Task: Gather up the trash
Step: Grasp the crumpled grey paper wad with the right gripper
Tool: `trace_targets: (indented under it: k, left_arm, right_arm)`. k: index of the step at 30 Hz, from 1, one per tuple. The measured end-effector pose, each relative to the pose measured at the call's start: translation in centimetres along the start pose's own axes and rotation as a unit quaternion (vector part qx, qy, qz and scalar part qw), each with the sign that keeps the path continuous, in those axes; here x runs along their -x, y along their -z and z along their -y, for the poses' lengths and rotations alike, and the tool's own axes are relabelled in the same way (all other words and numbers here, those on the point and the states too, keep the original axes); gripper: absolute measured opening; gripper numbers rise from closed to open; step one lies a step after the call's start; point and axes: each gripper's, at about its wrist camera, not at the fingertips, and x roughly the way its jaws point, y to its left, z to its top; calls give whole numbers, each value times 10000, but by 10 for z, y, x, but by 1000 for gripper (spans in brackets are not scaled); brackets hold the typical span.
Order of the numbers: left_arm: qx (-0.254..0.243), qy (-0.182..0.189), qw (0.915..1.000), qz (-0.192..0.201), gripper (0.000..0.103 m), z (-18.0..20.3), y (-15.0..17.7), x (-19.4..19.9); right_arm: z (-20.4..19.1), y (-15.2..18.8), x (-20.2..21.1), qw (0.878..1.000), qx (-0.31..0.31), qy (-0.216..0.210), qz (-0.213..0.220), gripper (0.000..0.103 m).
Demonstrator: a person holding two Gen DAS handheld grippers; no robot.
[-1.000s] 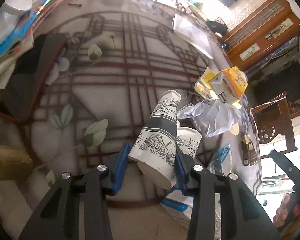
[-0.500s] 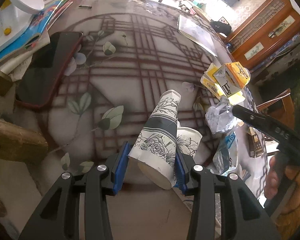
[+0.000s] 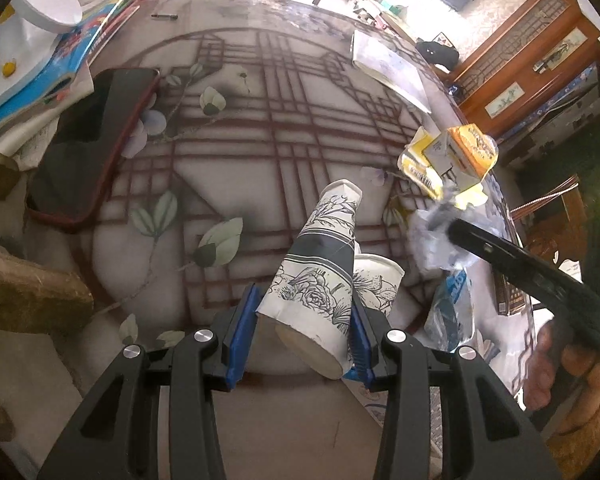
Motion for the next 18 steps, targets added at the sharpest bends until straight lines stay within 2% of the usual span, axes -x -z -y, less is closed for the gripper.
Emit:
trace_targets:
  k: [6, 9, 18]
  left_arm:
    - [-104, 24, 9998, 196, 39, 8, -9, 11]
    - [-147, 42, 9996, 232, 40, 14, -11, 12]
    - [-386, 148, 9988, 246, 40, 37, -12, 12]
  right_arm:
    - [10, 13, 44, 9995, 63, 36, 320, 37]
    - [20, 22, 65, 9981, -248, 78, 565, 37]
    - [27, 28, 77, 9969, -361, 129, 693, 37]
